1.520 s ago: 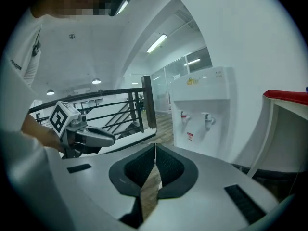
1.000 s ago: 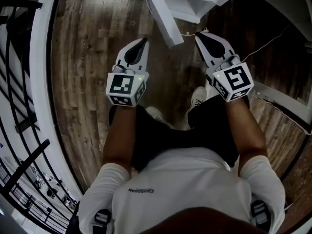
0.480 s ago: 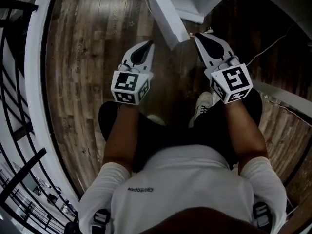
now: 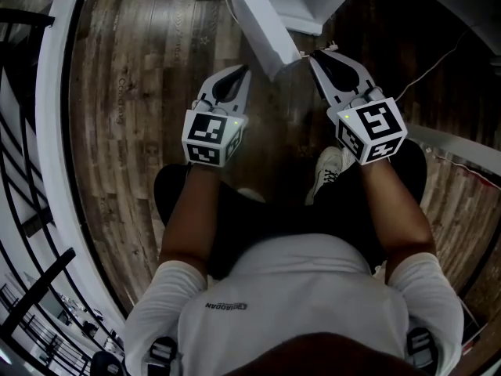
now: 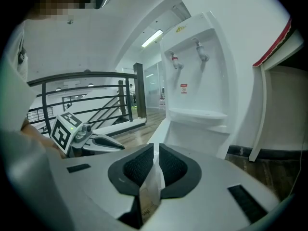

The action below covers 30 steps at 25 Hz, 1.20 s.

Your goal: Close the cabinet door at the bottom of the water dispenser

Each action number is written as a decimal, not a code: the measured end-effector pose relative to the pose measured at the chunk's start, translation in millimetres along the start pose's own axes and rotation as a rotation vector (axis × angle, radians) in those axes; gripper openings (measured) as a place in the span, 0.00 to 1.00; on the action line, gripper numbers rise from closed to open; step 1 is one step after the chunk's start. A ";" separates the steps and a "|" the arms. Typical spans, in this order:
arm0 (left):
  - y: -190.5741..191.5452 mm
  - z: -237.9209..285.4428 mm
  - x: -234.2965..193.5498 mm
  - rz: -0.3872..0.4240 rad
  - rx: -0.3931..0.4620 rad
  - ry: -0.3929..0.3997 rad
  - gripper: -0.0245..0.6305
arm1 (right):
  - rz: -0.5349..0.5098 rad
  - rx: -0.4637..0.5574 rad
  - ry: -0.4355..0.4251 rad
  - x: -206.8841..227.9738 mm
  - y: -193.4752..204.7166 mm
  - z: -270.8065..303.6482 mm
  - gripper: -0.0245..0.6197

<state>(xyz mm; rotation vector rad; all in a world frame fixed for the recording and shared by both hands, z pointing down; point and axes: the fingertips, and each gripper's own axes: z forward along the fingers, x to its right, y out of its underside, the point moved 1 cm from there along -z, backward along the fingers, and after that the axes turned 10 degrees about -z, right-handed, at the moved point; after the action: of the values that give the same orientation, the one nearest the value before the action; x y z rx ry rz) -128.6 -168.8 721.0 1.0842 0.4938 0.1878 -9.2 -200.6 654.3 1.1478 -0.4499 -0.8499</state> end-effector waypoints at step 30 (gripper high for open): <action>-1.1 4.5 7.6 0.026 0.014 0.029 0.03 | 0.022 -0.126 -0.081 -38.4 41.9 24.6 0.22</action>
<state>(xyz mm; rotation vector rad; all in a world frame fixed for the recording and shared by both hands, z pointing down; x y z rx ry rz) -119.9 -170.0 719.5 1.1028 0.5072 0.2237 -35.4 -179.0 706.1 0.9940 -0.4678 -0.8954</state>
